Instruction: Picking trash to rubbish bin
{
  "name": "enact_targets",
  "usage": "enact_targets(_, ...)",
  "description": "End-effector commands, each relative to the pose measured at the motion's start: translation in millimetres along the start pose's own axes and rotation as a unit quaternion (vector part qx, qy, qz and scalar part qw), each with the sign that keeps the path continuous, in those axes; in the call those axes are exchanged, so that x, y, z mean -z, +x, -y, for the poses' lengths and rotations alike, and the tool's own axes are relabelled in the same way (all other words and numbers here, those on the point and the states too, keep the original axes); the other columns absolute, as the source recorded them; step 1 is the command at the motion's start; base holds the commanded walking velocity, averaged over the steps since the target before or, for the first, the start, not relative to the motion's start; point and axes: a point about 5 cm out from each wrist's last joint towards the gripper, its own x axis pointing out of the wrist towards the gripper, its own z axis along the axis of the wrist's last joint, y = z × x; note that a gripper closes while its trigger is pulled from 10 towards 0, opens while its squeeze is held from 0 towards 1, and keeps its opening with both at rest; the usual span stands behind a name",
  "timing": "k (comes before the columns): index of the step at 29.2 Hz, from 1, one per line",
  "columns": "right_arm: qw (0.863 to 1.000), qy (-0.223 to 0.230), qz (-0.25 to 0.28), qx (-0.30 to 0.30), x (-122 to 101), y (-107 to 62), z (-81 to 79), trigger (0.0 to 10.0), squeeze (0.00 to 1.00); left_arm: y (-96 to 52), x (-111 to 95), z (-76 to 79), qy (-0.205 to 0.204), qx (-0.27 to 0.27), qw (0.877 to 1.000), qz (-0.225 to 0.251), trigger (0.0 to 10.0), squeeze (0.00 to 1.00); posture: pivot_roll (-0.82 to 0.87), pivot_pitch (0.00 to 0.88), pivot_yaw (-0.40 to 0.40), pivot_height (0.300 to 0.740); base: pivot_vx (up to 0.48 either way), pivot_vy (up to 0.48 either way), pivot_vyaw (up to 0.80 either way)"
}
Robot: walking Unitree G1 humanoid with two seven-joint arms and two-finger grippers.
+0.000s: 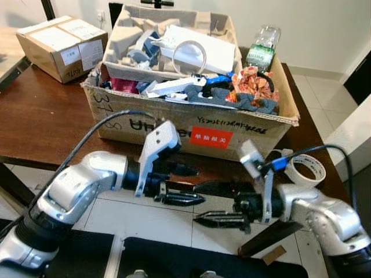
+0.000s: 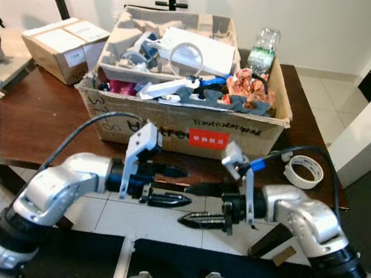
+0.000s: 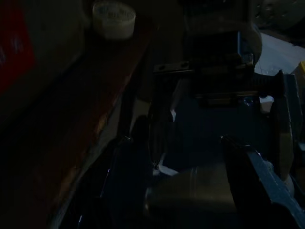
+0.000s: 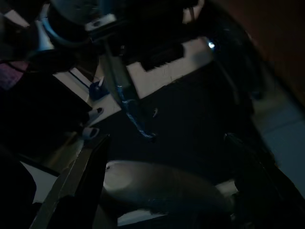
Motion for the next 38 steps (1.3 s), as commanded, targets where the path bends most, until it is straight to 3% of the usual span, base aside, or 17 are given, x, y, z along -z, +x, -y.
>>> enact_targets(1, 1.000, 0.016, -0.016, 0.013, 14, 0.4, 2.3, 10.0, 0.00, 3.8, 12, 8.2, -0.019, 0.011, 0.999, -0.023, 10.0, 0.00, 0.05, 0.167, -0.051, 0.740, 0.000, 0.000, 0.00)
enact_targets(4, 0.999, 0.025, -0.028, 0.020, 24, 0.7, 3.3, 10.0, 0.00, 5.3, 21, 13.5, -0.031, 0.017, 0.999, -0.036, 10.0, 0.00, 0.05, 0.167, -0.051, 0.740, 0.000, 0.000, 0.00)
enact_targets(7, 0.996, 0.043, -0.061, 0.042, 47, -0.5, 7.3, 10.0, 0.00, 8.3, 47, 22.6, -0.046, 0.024, 0.994, -0.101, 10.0, 0.00, 0.05, 0.167, -0.051, 0.740, 0.000, 0.000, 0.00)
enact_targets(8, 0.994, 0.052, -0.075, 0.052, 60, -0.7, 9.3, 10.0, 0.00, 9.4, 65, 24.8, -0.056, 0.015, 0.988, -0.146, 10.0, 0.00, 0.05, 0.168, -0.050, 0.740, 0.000, 0.000, 0.00)
enact_targets(9, 0.994, 0.052, -0.075, 0.052, 60, -0.7, 9.3, 10.0, 0.00, 9.4, 65, 24.8, -0.056, 0.015, 0.988, -0.146, 10.0, 0.00, 0.05, 0.168, -0.050, 0.740, 0.000, 0.000, 0.00)
enact_targets(11, 0.992, 0.061, -0.092, 0.061, 72, -1.2, 10.3, 10.0, 0.00, 9.0, 83, 26.5, -0.060, 0.005, 0.980, -0.191, 10.0, 0.00, 0.05, 0.168, -0.050, 0.740, 0.000, 0.000, 0.00)
enact_targets(19, 0.983, 0.104, -0.125, 0.084, 106, -8.6, 10.7, 10.0, 0.00, 8.3, 114, 29.4, -0.115, -0.036, 0.963, -0.241, 10.0, 0.00, 0.05, 0.168, -0.048, 0.740, 0.000, 0.000, 0.00)
enact_targets(22, 0.977, 0.105, -0.152, 0.107, 125, -10.5, 15.0, 10.0, 0.00, 3.5, 140, 29.8, -0.124, -0.068, 0.944, -0.299, 10.0, 0.00, 0.05, 0.168, -0.045, 0.740, 0.000, 0.000, 0.00)
enact_targets(26, 0.972, 0.102, -0.171, 0.128, 135, -10.6, 18.9, 10.0, 0.00, 2.2, 154, 29.6, -0.139, -0.091, 0.933, -0.319, 10.0, 0.00, 0.05, 0.168, -0.045, 0.740, 0.000, 0.000, 0.00)
enact_targets(27, 0.968, 0.098, -0.186, 0.140, 142, -10.4, 20.8, 10.0, 0.00, 0.0, 164, 29.5, -0.140, -0.105, 0.924, -0.341, 10.0, 0.00, 0.05, 0.166, -0.043, 0.740, 0.000, 0.000, 0.00)
enact_targets(28, 0.955, 0.092, -0.220, 0.178, 155, -11.1, 27.3, 10.0, 0.00, -2.1, 180, 29.1, -0.159, -0.138, 0.907, -0.364, 10.0, 0.00, 0.05, 0.166, -0.045, 0.740, 0.000, 0.000, 0.00)
enact_targets(32, 0.919, 0.054, -0.268, 0.285, 173, -16.9, 43.9, 10.0, 0.00, 1.2, 197, 21.1, -0.230, -0.225, 0.883, -0.342, 10.0, 0.00, 0.05, 0.165, -0.048, 0.740, 0.000, 0.000, 0.00)
enact_targets(35, 0.892, 0.049, -0.264, 0.364, 180, -20.9, 52.9, 10.0, 0.00, -3.5, 212, 15.2, -0.223, -0.280, 0.861, -0.362, 10.0, 0.00, 0.05, 0.164, -0.054, 0.740, 0.000, 0.000, 0.00)
enact_targets(38, 0.865, 0.080, -0.231, 0.439, 188, -22.1, 57.4, 10.0, 0.00, -7.3, 230, 13.4, -0.194, -0.325, 0.846, -0.375, 10.0, 0.00, 0.04, 0.165, -0.053, 0.740, 0.000, 0.000, 0.00)
